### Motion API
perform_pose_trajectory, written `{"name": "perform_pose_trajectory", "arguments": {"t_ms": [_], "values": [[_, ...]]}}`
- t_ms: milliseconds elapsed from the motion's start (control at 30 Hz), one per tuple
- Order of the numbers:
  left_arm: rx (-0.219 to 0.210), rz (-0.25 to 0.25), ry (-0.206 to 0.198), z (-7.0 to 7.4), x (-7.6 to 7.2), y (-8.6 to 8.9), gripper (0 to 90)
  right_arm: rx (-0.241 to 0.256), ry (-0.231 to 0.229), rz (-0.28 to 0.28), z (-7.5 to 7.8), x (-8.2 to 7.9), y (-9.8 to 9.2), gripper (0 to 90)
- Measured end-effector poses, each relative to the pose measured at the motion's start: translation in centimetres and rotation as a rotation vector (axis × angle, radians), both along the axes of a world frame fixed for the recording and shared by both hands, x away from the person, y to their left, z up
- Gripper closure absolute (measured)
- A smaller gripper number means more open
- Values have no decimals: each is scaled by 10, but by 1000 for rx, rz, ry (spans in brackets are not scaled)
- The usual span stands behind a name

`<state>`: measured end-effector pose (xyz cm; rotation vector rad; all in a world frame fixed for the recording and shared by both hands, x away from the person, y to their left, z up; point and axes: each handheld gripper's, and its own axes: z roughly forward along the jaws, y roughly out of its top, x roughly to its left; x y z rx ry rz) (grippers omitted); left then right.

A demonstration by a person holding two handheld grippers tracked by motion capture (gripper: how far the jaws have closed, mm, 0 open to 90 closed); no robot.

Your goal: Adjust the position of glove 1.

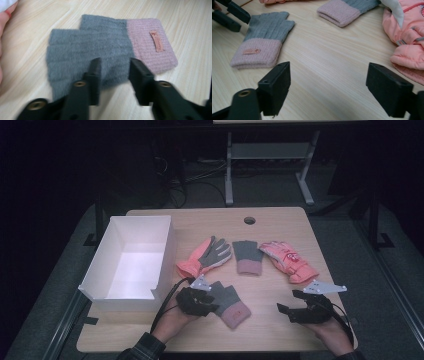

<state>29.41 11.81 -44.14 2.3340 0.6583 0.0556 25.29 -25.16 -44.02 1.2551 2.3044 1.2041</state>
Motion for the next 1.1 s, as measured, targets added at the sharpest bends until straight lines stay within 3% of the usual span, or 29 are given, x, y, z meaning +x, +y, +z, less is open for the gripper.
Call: {"name": "perform_pose_trajectory", "arguments": {"t_ms": [67,100,233,267,300,367,600,833,1100], "values": [[-4,6,1,0,-2,2,500,5,8,-3,0,1,1,253],[-4,9,-1,-1,-6,6,453,8,4,8,1,4,4,337],[-11,22,-11,-2,-13,9,370,12,-3,15,3,7,8,441],[-23,34,-15,-3,-17,11,312,10,1,19,4,10,11,536],[-23,34,-15,-3,-17,11,272,10,1,19,4,10,11,536],[-5,20,-32,-4,-19,13,252,6,0,28,5,14,16,640],[-21,31,-43,-5,-22,18,163,14,6,62,8,28,29,900],[-7,29,-41,-9,-27,21,163,4,-18,112,12,44,44,900],[1,43,-44,-11,-34,31,163,24,-9,133,14,75,63,900]]}}
